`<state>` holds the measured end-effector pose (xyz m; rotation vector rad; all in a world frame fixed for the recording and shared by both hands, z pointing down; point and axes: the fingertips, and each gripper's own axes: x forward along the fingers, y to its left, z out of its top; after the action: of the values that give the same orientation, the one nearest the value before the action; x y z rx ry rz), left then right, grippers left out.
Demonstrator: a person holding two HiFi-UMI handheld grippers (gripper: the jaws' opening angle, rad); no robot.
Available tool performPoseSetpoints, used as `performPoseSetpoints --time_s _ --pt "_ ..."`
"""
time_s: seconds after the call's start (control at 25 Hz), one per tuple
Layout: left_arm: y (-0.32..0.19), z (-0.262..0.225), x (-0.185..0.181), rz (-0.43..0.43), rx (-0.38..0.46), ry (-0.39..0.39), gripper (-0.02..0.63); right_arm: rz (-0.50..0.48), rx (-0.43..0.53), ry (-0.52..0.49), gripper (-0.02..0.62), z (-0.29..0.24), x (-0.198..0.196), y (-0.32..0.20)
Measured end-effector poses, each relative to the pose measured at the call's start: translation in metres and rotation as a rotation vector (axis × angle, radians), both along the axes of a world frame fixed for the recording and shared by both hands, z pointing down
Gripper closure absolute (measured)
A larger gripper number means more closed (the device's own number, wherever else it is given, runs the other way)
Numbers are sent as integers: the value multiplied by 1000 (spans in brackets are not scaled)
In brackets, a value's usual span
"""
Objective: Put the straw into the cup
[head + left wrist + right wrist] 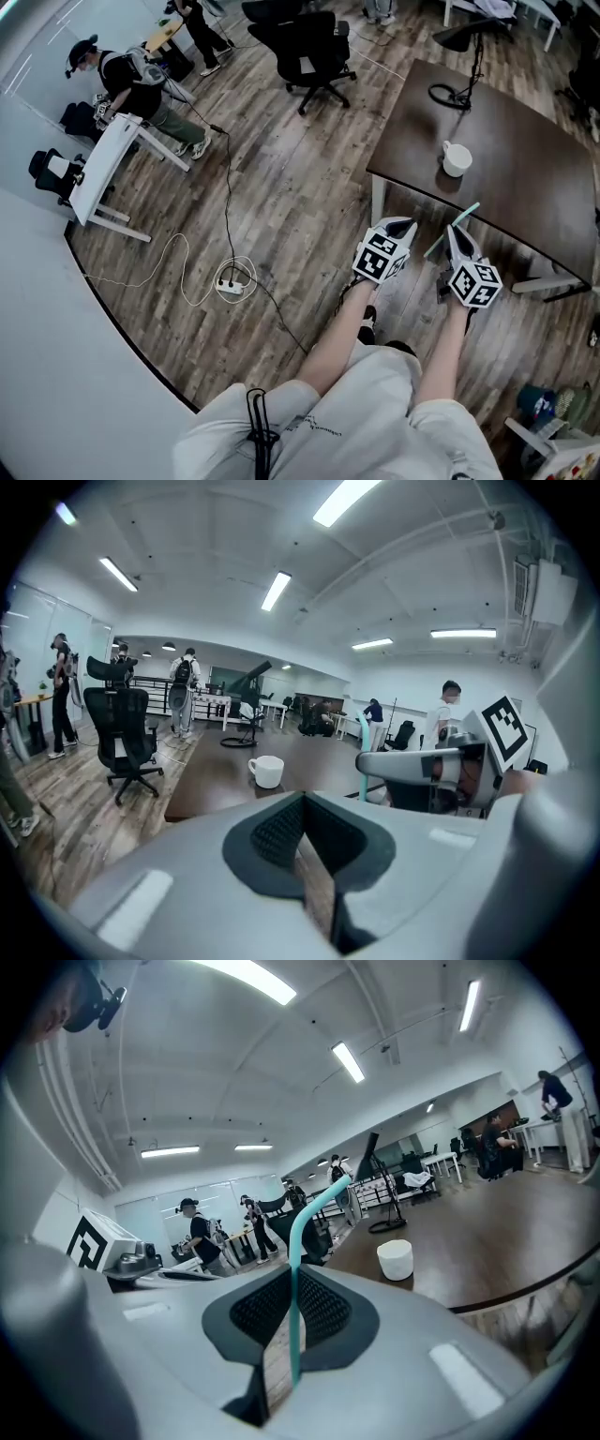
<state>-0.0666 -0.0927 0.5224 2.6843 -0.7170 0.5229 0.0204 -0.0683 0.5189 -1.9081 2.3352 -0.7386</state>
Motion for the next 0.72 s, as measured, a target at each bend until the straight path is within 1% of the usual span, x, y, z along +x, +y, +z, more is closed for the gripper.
performPoseSetpoints --time_s 0.12,0.28,0.44,0.6,0.72 --pt "-4 0 6 38 -10 15 604 23 -11 4 549 2 4 -4" --pt "-20 1 22 66 10 13 604 23 -12 11 549 4 16 -24" --pt "-28 22 49 84 2 9 604 35 -13 5 549 19 45 -32" --pt "-62 26 75 84 5 -10 604 13 -9 14 549 18 72 -68" --pt "-97 18 102 74 13 -1 604 -6 3 16 549 12 93 -103"
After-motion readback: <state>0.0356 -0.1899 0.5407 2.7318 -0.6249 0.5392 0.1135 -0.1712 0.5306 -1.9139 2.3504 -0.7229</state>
